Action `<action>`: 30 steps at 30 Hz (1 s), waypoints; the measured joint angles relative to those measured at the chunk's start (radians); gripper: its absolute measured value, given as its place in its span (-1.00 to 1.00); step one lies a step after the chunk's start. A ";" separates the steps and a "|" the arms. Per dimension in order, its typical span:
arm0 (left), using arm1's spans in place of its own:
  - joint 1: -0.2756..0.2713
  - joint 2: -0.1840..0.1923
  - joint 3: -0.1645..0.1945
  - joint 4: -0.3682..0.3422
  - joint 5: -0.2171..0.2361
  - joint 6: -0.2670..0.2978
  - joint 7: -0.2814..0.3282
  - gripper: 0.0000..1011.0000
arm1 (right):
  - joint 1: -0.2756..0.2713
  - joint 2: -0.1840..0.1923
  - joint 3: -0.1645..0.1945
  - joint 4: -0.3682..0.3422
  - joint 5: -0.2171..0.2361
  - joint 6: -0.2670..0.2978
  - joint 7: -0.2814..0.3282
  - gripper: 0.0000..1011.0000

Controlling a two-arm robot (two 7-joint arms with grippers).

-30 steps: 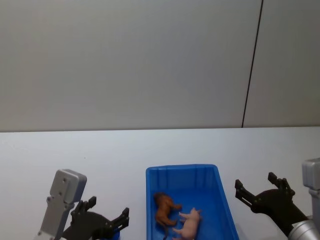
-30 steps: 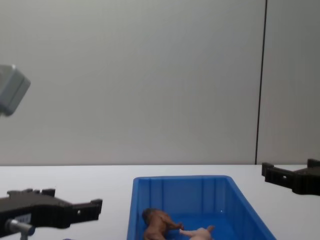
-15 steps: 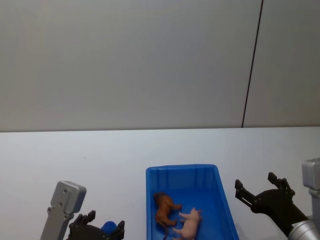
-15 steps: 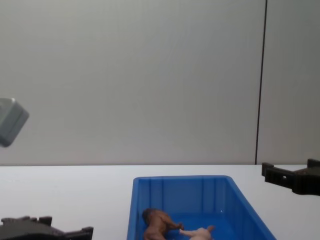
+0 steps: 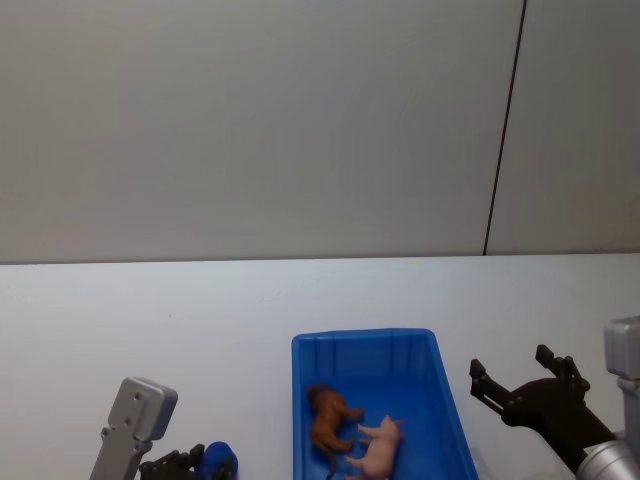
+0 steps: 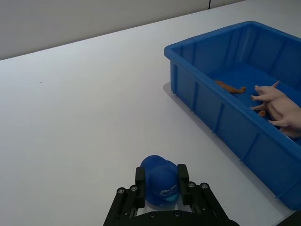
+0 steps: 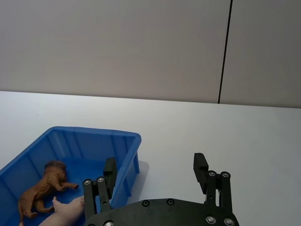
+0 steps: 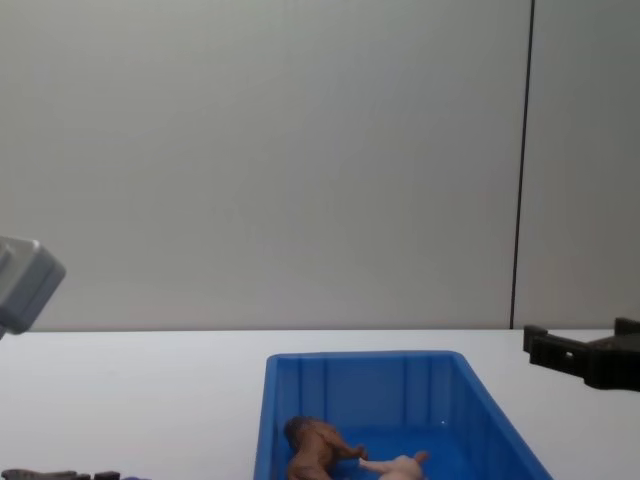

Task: Pick up the two dolls from the table and place them into the box.

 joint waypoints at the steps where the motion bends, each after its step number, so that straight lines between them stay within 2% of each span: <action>1: 0.000 -0.001 0.000 0.003 0.002 0.000 -0.001 -0.16 | 0.000 0.000 0.000 0.000 0.000 0.000 0.000 0.98; 3: 0.000 -0.002 0.000 0.005 0.004 -0.001 -0.002 -0.24 | 0.000 0.000 0.000 0.000 0.000 0.000 0.000 0.98; 4: 0.000 -0.002 0.000 0.006 0.006 -0.003 -0.002 -0.35 | 0.000 0.000 0.000 0.000 0.000 0.000 0.000 0.98; 7: -0.001 -0.003 -0.001 0.007 0.009 -0.008 -0.002 -0.45 | 0.000 0.000 0.000 0.000 0.000 0.000 0.000 0.98; 20: -0.009 -0.007 -0.012 -0.020 0.035 -0.075 -0.011 -0.60 | 0.000 0.000 0.000 0.000 0.000 0.000 0.000 0.98; 27: -0.029 -0.014 -0.019 -0.041 0.052 -0.123 -0.048 -0.68 | 0.000 0.000 0.000 0.000 0.000 0.000 0.000 0.98; 30: -0.046 -0.022 -0.022 -0.047 0.057 -0.148 -0.083 -0.71 | 0.000 0.000 0.000 0.000 0.000 0.000 0.000 0.98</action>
